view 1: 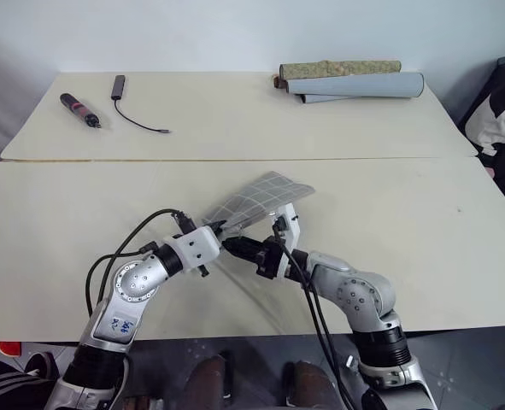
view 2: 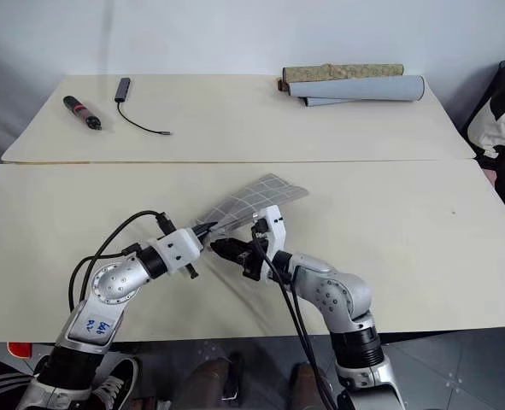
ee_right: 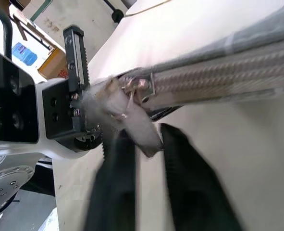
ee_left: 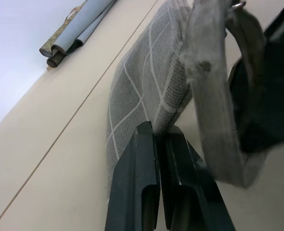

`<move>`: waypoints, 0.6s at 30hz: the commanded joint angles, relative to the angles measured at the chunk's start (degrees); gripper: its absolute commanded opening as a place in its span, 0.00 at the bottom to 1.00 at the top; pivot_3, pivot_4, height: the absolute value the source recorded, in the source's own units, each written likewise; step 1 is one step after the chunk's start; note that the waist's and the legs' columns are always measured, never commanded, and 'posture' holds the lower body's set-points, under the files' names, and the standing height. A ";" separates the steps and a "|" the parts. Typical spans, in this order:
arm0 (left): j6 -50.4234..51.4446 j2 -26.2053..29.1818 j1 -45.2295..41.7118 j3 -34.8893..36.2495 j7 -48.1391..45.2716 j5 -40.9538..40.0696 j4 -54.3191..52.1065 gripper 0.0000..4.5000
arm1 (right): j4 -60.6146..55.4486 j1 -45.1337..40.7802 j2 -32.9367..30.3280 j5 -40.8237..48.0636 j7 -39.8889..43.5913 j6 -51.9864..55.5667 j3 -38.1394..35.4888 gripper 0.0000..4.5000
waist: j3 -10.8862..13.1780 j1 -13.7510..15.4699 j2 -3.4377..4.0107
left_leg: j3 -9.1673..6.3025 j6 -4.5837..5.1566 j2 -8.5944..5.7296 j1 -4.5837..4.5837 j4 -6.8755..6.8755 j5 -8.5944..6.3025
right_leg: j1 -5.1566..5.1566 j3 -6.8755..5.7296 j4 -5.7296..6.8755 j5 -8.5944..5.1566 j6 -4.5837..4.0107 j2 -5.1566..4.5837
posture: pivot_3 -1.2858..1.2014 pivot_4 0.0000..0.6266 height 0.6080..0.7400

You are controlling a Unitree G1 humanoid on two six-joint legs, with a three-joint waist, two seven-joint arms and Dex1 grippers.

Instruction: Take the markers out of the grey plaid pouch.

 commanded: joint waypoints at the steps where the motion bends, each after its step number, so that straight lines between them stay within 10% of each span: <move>1: -0.78 0.05 0.42 -0.08 0.35 -0.14 -2.89 0.00 | -0.70 -0.73 -0.42 1.82 1.09 -0.42 -1.79 0.00 | 0.00 0.00 0.00 | 0.00 -0.01 0.00 0.00 0.00 -0.01 | 0.00 0.00 0.00 0.00 0.00 0.00 | 0.52 0.24 1.00; 18: -8.29 8.12 3.73 4.84 -7.31 -8.07 -0.15 0.00 | 4.11 -4.33 -18.15 -1.75 11.29 -4.78 -5.46 0.00 | 0.00 -0.09 0.01 | 0.10 -0.01 0.04 0.00 -0.01 -0.03 | -0.04 0.04 -0.18 0.00 -0.01 -0.03 | 0.52 0.24 1.00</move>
